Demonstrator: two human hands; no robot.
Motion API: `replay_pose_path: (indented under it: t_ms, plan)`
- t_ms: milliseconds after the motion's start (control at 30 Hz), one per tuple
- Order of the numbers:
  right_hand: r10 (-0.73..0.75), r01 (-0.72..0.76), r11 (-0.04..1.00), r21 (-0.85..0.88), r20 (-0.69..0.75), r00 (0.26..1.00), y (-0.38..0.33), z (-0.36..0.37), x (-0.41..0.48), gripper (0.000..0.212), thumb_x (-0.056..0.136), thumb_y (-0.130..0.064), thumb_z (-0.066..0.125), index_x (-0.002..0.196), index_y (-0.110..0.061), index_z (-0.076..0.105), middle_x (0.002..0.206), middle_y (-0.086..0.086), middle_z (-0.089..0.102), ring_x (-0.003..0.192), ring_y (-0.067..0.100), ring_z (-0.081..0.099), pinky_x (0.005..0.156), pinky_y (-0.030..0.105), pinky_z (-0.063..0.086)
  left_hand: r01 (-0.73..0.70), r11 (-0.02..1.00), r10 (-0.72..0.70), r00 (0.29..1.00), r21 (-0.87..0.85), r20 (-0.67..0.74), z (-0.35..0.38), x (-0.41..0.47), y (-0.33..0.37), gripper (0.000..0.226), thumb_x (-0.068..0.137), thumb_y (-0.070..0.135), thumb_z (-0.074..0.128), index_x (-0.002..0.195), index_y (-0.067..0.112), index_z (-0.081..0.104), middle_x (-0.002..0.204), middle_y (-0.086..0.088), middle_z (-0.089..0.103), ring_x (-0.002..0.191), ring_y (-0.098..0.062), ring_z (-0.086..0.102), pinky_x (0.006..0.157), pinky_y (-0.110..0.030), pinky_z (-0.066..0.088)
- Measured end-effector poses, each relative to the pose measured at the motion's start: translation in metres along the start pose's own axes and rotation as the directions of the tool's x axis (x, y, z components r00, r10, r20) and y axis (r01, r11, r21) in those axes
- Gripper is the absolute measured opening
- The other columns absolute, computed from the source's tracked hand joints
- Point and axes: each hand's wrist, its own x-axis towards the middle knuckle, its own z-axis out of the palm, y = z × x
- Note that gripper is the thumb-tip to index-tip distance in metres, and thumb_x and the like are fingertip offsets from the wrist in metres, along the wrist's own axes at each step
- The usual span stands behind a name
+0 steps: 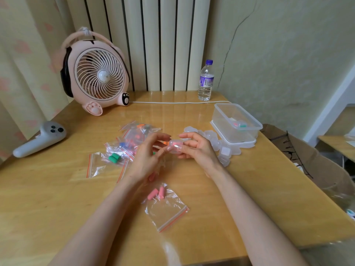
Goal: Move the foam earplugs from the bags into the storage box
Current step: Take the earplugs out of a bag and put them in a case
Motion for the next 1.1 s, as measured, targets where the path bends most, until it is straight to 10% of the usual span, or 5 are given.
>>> replay_pose_path:
  t_ms: [367, 533, 1100]
  plan:
    - [-0.031, 0.031, 1.0, -0.002, 0.019, 0.999, 0.0001, -0.0007, -0.0006, 0.012, 0.09, -0.01, 0.059, 0.102, -0.009, 0.06, 0.083, 0.014, 0.066, 0.073, 0.033, 0.065, 0.064, 0.037, 0.055, -0.038, 0.999, 0.037, 0.999, 0.028, 0.023, 0.0018, 0.0022, 0.0009, 0.038, 0.07, 0.014, 0.079, 0.092, 0.033, 0.055, 0.095, 0.011, 0.061, 0.079, -0.002, 0.057, 0.07, -0.021, 0.049]
    - [-0.12, 0.11, 0.968, -0.227, -0.029, 0.992, 0.0034, -0.0018, 0.0015, 0.013, 0.083, -0.008, 0.067, 0.082, -0.021, 0.065, 0.088, 0.005, 0.065, 0.073, 0.016, 0.06, 0.062, 0.03, 0.051, -0.035, 0.999, 0.035, 0.997, 0.0, 0.064, 0.0033, 0.0005, 0.0012, 0.042, 0.069, 0.012, 0.079, 0.094, 0.027, 0.05, 0.093, 0.008, 0.062, 0.08, -0.006, 0.059, 0.07, -0.018, 0.048]
    - [-0.334, 0.25, 0.531, -0.81, 0.072, 0.94, 0.0088, -0.0061, -0.0021, 0.008, 0.078, -0.03, 0.072, 0.074, -0.027, 0.065, 0.085, -0.011, 0.056, 0.065, 0.004, 0.051, 0.069, 0.029, 0.046, -0.019, 0.995, 0.01, 0.995, 0.1, 0.096, 0.0038, -0.0011, 0.0012, 0.044, 0.068, 0.016, 0.081, 0.104, 0.013, 0.055, 0.082, -0.002, 0.065, 0.062, 0.001, 0.054, 0.061, -0.012, 0.043]
